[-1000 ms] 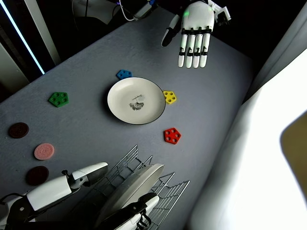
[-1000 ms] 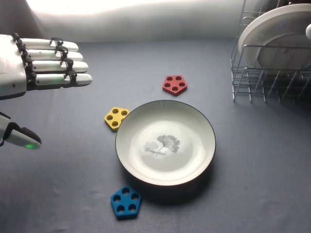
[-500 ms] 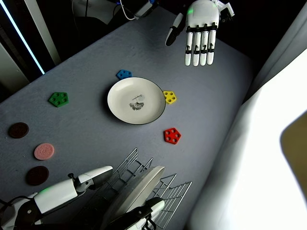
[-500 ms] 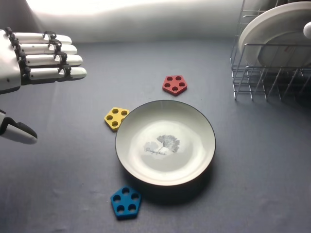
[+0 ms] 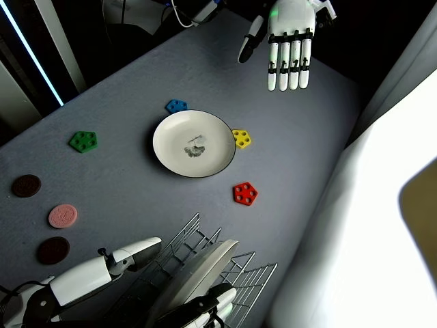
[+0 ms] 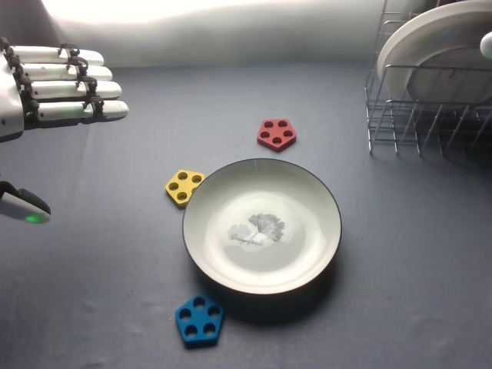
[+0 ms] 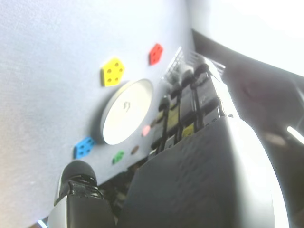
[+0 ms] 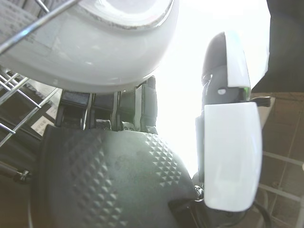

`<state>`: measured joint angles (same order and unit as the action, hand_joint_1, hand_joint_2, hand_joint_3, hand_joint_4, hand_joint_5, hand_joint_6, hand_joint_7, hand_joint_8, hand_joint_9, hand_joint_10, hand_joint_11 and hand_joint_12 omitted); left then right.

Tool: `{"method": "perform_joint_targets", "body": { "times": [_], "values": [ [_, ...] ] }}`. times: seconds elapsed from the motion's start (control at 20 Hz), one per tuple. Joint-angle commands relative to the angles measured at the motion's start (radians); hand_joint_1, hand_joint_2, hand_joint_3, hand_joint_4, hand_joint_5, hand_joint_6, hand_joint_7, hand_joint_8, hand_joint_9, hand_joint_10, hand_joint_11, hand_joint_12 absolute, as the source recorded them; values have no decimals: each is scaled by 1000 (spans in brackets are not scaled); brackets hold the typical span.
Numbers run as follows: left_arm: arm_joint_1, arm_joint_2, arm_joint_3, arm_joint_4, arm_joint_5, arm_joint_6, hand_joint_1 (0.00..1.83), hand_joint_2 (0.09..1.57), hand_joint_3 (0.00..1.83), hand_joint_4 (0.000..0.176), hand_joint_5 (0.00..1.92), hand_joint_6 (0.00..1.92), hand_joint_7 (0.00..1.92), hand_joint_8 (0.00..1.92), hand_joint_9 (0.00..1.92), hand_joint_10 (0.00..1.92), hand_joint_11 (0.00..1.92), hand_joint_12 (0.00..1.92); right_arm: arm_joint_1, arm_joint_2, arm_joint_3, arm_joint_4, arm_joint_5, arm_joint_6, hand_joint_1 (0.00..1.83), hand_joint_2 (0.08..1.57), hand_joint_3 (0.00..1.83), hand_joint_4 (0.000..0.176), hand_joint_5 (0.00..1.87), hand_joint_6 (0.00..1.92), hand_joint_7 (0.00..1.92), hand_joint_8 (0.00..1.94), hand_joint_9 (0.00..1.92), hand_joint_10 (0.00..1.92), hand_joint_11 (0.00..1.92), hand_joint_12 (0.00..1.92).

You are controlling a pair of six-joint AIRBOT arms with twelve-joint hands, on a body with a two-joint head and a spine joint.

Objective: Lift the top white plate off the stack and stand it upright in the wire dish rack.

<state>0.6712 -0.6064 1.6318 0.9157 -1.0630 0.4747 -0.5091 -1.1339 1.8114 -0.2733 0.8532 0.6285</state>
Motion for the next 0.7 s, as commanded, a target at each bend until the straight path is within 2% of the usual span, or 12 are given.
{"method": "perform_joint_targets", "body": {
  "times": [0.0, 0.1, 0.3, 0.5, 0.55, 0.6, 0.65],
  "values": [
    [-17, 10, -4, -80, -69, 5, 135, 996, 0, 0, 48, 3, 81, 3, 73, 2, 84, 3, 6, 15, 14, 82, 90, 12, 971, 983, 2, 27, 529, 0, 492, 0, 504, 0, 629, 6],
    [-17, 10, -4, -81, -70, 5, 154, 994, 0, 0, 58, 5, 89, 5, 82, 5, 96, 8, 6, 15, 19, 82, 97, 12, 955, 987, 3, 36, 518, 0, 496, 2, 514, 4, 641, 11],
    [-17, 11, -4, -83, -74, 1, 148, 994, 0, 0, 37, 1, 60, 0, 54, 0, 88, 4, 6, 15, 22, 65, 112, -18, 984, 981, 0, 17, 530, 4, 500, 1, 513, 1, 647, 13],
    [-16, 11, -4, -83, -74, -5, 158, 990, 0, 0, 48, 5, 74, 6, 66, 6, 100, 9, 7, 13, 32, 33, 119, -43, 980, 987, 3, 18, 524, 1, 519, 6, 522, 4, 646, 12],
    [-16, 11, -4, -83, -74, -5, 139, 990, 0, 0, 46, 4, 70, 3, 64, 4, 98, 8, 10, 13, 34, 27, 120, -48, 968, 991, 4, 11, 537, 5, 524, 7, 517, 2, 637, 8],
    [-16, 12, -4, -83, -74, -5, 134, 991, 0, 0, 44, 2, 66, 1, 57, 0, 91, 5, 10, 13, 35, 27, 121, -56, 946, 994, 5, 23, 515, 1, 504, 1, 500, 0, 619, 1],
    [-15, 12, -4, -83, -75, -5, 133, 993, 0, 0, 36, 0, 68, 2, 67, 5, 87, 3, 11, 13, 36, 27, 121, -74, 943, 991, 3, 25, 515, 2, 500, 0, 501, 2, 618, 1]
  ]
}}
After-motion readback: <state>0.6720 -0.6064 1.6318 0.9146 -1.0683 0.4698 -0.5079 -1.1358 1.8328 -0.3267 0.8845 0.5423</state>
